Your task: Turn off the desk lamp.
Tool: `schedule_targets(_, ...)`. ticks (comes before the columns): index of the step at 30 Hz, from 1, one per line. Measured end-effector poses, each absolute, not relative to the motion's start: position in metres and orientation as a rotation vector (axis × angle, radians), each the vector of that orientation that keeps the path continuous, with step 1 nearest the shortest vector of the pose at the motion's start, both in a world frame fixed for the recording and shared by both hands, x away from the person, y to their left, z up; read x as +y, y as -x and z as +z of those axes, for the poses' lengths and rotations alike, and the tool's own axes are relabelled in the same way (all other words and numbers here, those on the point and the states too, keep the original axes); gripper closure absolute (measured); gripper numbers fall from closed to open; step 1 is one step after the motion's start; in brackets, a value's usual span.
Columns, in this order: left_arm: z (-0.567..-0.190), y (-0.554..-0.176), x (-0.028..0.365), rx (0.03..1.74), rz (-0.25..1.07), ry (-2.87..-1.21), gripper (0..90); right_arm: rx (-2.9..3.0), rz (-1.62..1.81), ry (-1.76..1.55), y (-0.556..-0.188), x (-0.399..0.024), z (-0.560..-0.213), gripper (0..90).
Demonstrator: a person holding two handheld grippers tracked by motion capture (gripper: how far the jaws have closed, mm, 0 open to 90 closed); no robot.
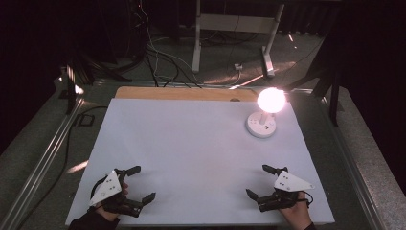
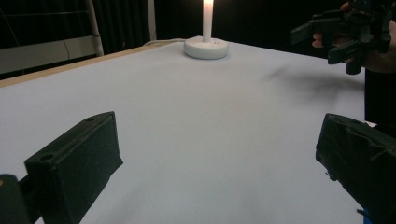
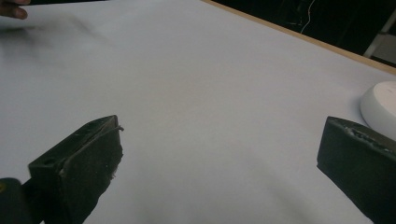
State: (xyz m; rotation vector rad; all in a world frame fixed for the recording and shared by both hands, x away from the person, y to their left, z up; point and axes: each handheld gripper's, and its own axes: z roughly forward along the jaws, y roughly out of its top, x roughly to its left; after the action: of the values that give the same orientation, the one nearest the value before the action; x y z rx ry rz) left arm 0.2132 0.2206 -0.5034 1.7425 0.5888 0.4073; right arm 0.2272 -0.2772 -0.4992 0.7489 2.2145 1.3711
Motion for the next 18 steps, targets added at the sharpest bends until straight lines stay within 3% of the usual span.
schedule_targets(18, -0.503, -0.213, 0.220, 0.592, 0.410, -1.744, 0.5, 2.267, 1.404, -0.816, -0.225, -0.268, -0.475, 0.0)
